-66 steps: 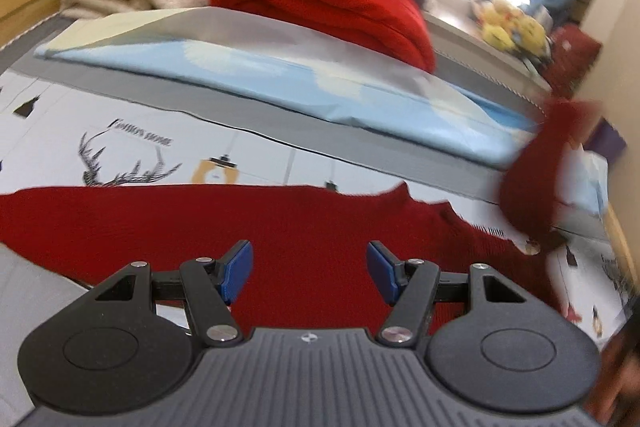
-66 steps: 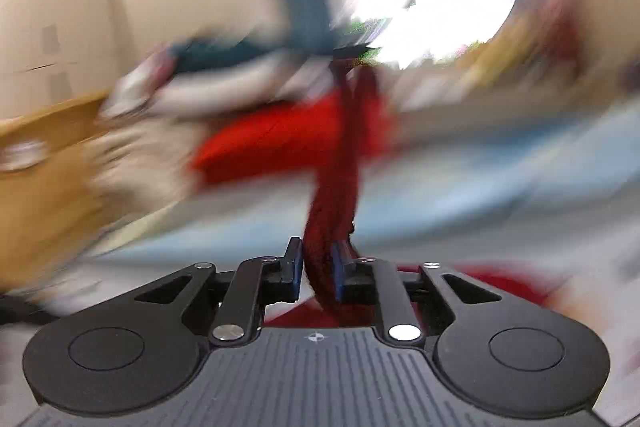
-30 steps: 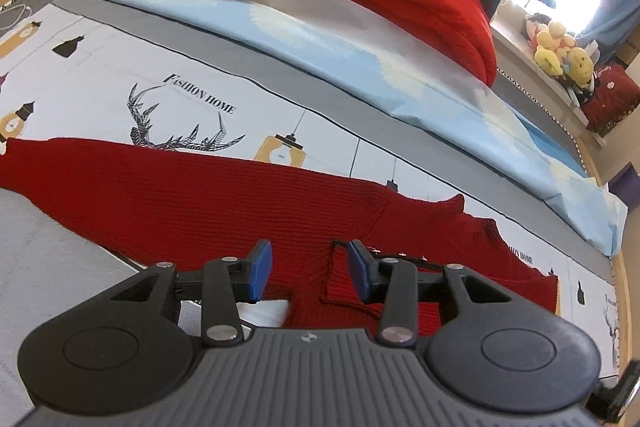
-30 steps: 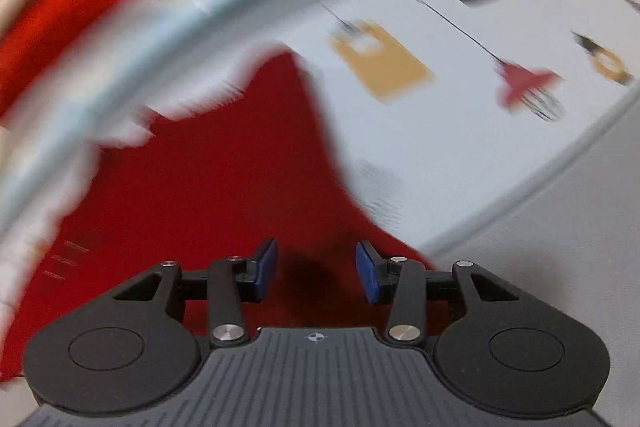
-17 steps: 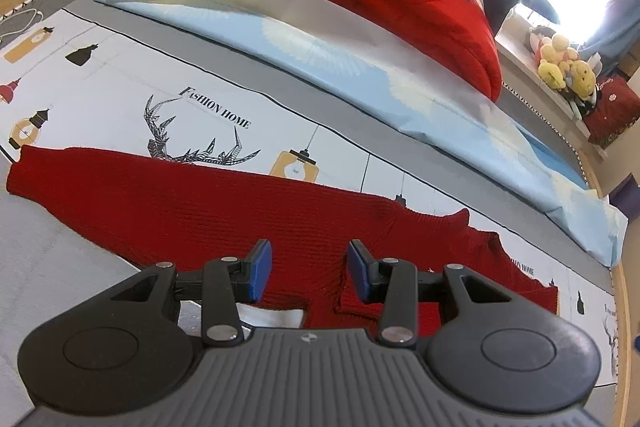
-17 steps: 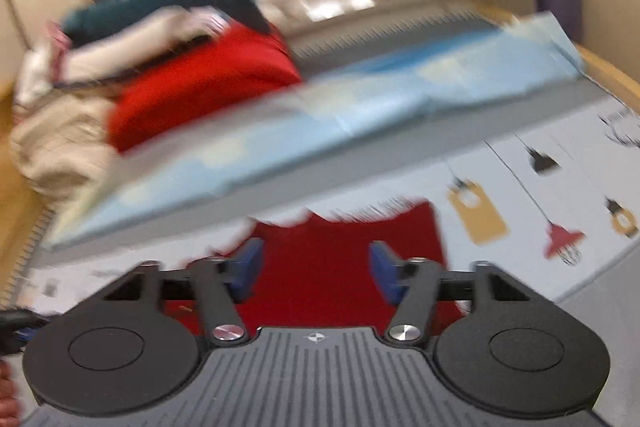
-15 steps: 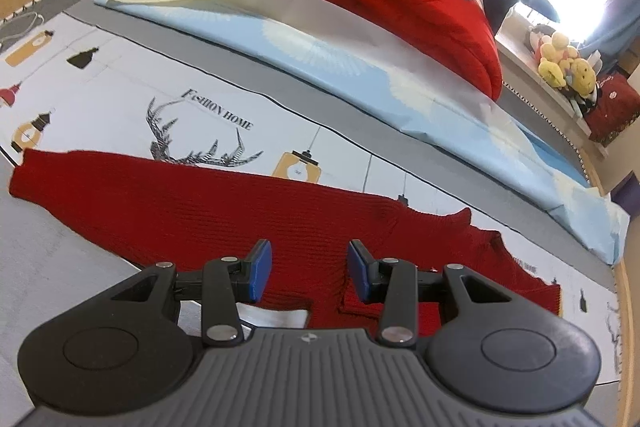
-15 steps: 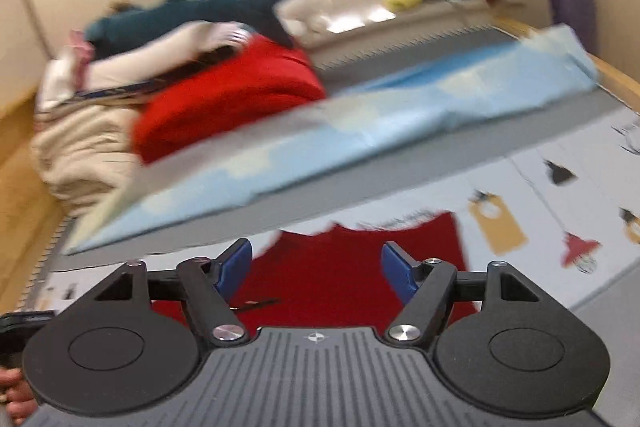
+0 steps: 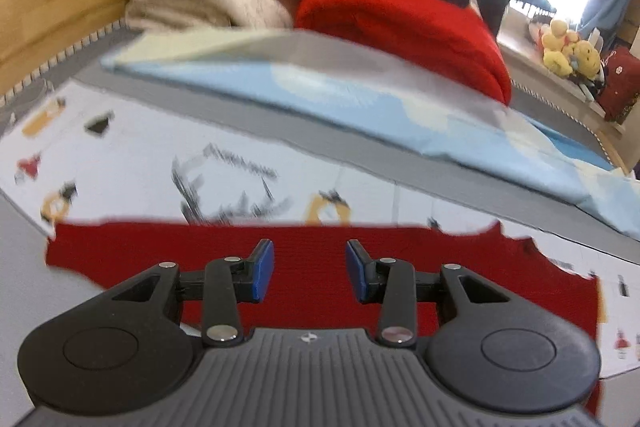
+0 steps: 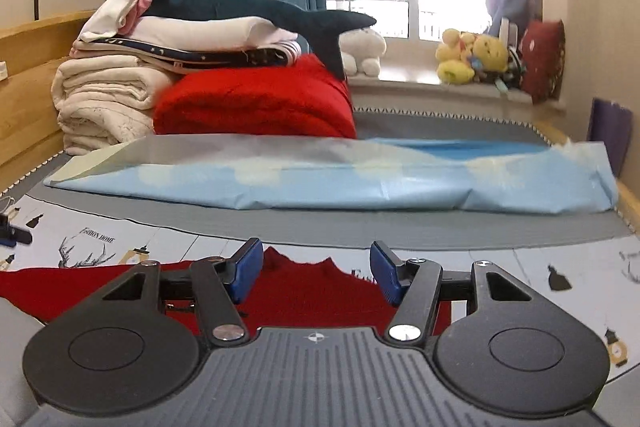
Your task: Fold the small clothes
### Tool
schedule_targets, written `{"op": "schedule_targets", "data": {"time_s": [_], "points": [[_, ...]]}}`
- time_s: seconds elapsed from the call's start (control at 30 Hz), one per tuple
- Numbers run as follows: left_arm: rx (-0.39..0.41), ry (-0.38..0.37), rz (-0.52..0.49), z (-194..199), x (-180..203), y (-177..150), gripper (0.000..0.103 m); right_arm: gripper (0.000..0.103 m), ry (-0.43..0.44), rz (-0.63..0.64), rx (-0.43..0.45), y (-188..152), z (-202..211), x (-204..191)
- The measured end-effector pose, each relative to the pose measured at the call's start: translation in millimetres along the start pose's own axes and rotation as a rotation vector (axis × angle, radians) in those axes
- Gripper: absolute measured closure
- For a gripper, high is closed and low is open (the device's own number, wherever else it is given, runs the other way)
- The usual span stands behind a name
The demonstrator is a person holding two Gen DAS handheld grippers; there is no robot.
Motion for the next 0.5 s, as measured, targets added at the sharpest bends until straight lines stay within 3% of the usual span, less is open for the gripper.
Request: {"op": "schedule_targets", "data": {"time_s": [0.03,0.1,0.17,0.33,0.5], "points": [[0.02,0.01,-0.01,-5.5,-10.2,-2.0,0.059,0.042,-0.003,0.004,0.008,1.4,1.8,-0.2],[-0.06,0.056,0.037,-25.1,-35.3,-9.0,0.059,0.042,-0.001,-0.001,0.018,2.0,3.2,0.9],[-0.127,0.049,0.211,-42.9,-67.5,-11.8,0.059,0.042,0.004,-0.008,0.013,1.1,2.9,3.6],[-0.16,0.167,0.358,-68.8,-124.0,-17.6,0.059,0.042,0.002,-0.013,-0.02,-5.4,-3.5,5.3],[-0.208,0.21,0.475,-86.5,-162.3,-30.7,0.057,0.042,0.005,-0.016,-0.064,-13.4,-15.7,-3.2]]}}
Point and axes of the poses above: each gripper's, at about its wrist camera, not at the fingertips, and z roughly against the way its jaws point, x to its right, y to its top, the point moved 7 cm from there along -z, roughly the way its jaws point, and after that the axes turned 5 degrees about z, right-handed, at the moved point
